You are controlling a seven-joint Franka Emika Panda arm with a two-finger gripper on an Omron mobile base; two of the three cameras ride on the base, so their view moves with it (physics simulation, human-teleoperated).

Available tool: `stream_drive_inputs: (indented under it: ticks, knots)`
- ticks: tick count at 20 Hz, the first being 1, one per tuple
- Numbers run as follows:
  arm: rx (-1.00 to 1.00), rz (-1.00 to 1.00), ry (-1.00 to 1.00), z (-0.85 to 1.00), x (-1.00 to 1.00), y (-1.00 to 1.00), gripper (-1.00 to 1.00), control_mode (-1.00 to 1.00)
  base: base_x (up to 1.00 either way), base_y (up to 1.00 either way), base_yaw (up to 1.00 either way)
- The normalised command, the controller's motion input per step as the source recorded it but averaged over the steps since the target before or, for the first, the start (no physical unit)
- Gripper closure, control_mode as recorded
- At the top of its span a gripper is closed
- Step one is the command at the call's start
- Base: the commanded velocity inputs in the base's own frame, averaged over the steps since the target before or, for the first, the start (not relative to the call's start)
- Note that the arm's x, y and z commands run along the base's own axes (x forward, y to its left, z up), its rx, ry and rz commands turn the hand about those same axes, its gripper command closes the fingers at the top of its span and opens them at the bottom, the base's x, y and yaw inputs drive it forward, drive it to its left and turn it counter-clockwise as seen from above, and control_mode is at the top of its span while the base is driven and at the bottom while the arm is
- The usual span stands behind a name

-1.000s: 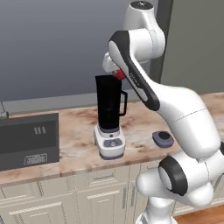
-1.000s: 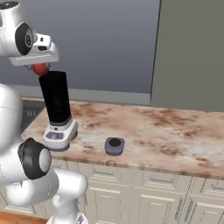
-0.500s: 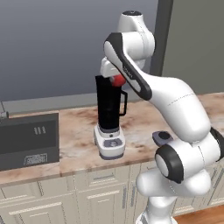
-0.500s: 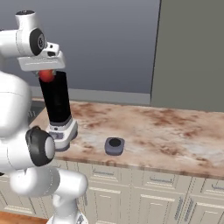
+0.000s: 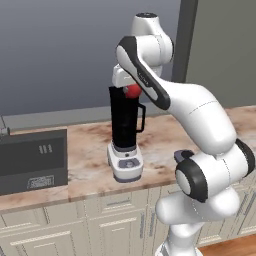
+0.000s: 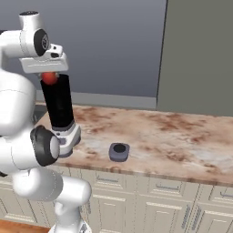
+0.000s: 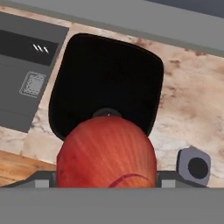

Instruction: Grab the lemon wedge and onion from the fridge, place them in the blender, close the lid, and turn on the blender to create a marinade.

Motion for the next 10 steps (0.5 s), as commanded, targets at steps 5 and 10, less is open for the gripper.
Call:
stream_drive_inputs:
  ticks: [5,10]
  knots:
    - [0.0,0.0,-0.01,-0.01,0.08,0.04,1.0,-1.0,0.0,0.0,0.0]
    - [0.0,0.0,-0.01,0.0,0.17,0.1,1.0,-1.0,0.0,0.0,0.0]
